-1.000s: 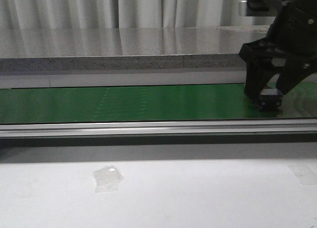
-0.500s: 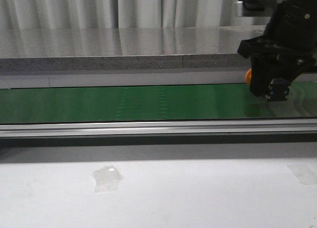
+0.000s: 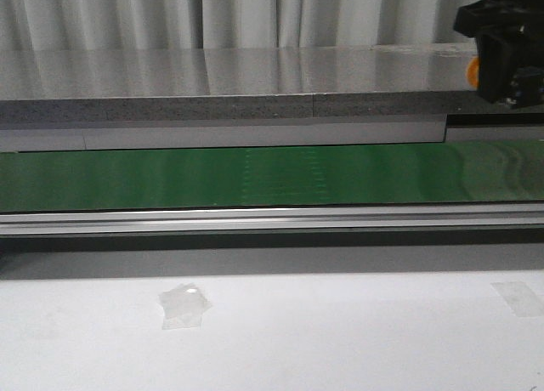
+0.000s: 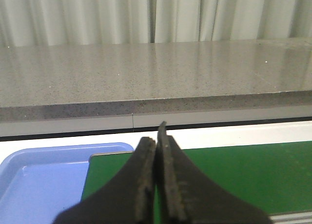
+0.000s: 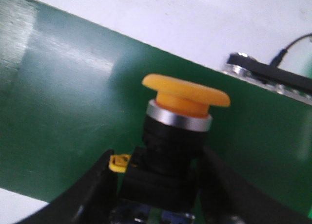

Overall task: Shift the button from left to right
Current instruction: 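Lift the button with the right gripper and lower it into the green bin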

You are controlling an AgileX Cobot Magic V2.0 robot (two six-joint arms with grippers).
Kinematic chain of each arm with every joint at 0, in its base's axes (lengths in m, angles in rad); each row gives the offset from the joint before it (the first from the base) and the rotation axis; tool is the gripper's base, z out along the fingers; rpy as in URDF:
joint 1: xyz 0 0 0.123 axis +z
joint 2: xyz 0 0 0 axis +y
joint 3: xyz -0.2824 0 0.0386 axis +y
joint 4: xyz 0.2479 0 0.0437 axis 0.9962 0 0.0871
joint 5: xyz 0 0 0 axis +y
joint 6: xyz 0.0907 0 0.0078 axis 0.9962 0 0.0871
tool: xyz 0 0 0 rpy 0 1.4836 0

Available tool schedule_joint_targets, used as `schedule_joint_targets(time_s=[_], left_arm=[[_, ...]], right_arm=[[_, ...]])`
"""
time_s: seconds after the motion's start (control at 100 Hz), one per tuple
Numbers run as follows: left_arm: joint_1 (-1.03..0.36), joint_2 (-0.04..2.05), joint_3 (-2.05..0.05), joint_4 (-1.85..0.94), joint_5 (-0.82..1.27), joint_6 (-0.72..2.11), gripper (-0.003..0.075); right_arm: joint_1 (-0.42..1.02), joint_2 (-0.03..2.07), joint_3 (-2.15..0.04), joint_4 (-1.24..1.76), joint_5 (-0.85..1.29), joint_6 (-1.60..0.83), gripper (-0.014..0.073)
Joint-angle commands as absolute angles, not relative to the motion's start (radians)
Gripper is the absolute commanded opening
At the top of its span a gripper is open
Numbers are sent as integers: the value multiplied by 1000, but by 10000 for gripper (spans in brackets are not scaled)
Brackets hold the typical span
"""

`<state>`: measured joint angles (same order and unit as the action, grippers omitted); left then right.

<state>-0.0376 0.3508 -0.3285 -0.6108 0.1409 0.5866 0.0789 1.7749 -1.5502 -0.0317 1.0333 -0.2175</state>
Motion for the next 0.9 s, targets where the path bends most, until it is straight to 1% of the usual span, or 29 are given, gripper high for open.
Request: schedule_joint_targets(time_s=[0.0, 0.27, 0.61, 0.75, 0.89], left_arm=[[-45, 357, -355, -626, 72, 584, -20], [-45, 357, -355, -626, 72, 584, -20], [-45, 357, -355, -626, 74, 584, -20], [-45, 357, -355, -626, 74, 584, -20], [-45, 357, -355, -626, 74, 584, -20]], right_arm=[[25, 1702, -1584, -51, 1013, -221, 206], [-143, 1681, -1583, -51, 992, -243, 206], [-322, 1699, -1553, -51, 833, -309, 206], [-372, 1725, -1553, -41, 822, -309, 206], [-385, 1772, -1553, -35, 823, -312, 206]])
